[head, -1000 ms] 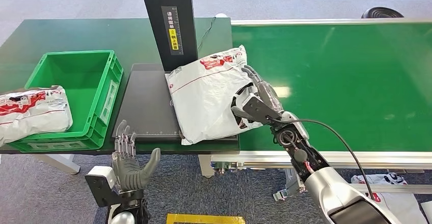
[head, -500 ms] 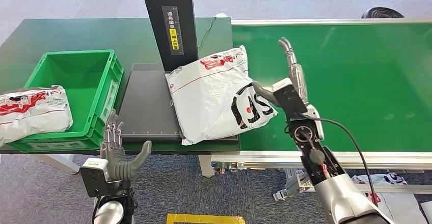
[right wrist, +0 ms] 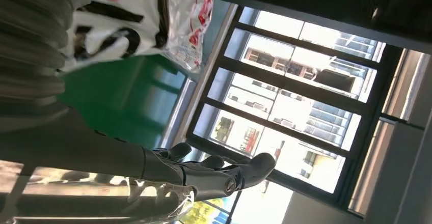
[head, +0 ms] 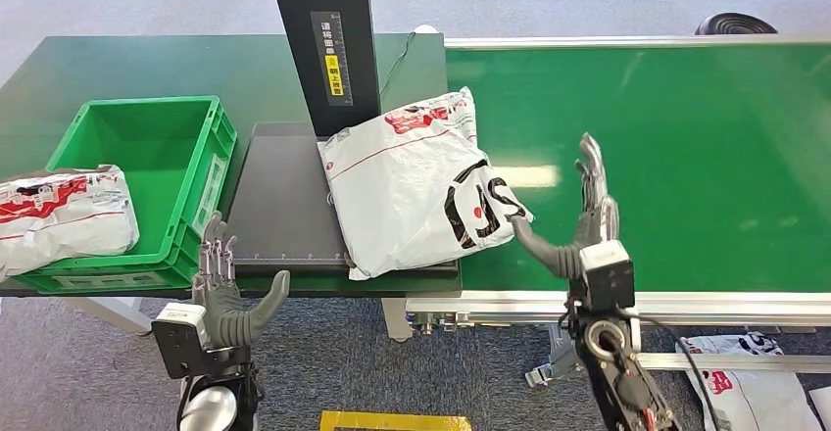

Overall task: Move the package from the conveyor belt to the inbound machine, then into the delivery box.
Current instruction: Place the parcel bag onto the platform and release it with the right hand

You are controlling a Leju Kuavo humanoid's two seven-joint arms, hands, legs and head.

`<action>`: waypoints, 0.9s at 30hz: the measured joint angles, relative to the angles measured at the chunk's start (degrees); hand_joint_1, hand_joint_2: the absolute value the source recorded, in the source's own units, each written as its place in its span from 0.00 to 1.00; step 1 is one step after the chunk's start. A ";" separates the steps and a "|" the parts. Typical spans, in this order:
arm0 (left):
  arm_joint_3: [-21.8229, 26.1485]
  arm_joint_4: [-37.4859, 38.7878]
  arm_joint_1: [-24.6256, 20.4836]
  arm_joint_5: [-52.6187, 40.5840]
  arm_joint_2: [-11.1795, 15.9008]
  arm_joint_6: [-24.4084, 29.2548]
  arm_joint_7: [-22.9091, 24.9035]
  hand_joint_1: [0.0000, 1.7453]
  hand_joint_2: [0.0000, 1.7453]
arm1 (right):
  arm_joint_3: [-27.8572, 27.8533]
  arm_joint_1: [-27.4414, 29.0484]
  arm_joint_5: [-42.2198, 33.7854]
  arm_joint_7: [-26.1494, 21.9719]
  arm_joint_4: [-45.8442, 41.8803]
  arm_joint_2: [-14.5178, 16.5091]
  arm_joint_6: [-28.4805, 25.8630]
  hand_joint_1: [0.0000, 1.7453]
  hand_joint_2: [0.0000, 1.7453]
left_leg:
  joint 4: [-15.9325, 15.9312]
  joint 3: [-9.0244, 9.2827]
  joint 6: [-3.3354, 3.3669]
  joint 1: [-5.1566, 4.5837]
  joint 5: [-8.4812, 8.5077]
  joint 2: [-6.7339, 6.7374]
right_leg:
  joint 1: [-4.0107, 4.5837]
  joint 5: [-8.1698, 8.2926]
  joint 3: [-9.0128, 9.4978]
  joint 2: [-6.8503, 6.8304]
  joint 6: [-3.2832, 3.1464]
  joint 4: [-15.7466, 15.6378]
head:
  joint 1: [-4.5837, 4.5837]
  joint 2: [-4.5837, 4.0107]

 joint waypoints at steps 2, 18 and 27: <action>-0.01 0.02 0.07 0.05 -0.01 0.51 0.00 0.00 1.00 | 0.30 4.19 -2.24 -0.25 -2.16 2.19 -0.34 0.00 1.00 | -0.01 0.00 -0.01 0.00 -0.01 -0.01 | 0.00 -0.03 0.00 0.00 0.01 0.00 | 0.00 0.00; -0.22 -1.04 2.99 -0.74 -0.40 1.02 1.68 0.00 1.00 | 0.75 18.58 -8.74 -0.51 -6.60 16.23 7.29 0.00 1.00 | -0.02 0.04 -0.02 -0.01 -0.01 0.04 | -0.01 -0.07 0.01 0.01 0.00 0.00 | 0.02 0.00; 0.17 -2.87 4.20 -3.58 0.18 -2.27 5.16 0.00 1.00 | 1.20 19.44 -8.67 -0.52 -6.60 17.38 7.86 0.00 1.00 | -0.02 0.06 -0.02 -0.01 0.00 0.03 | -0.01 -0.07 0.03 0.01 0.00 0.00 | 0.02 0.00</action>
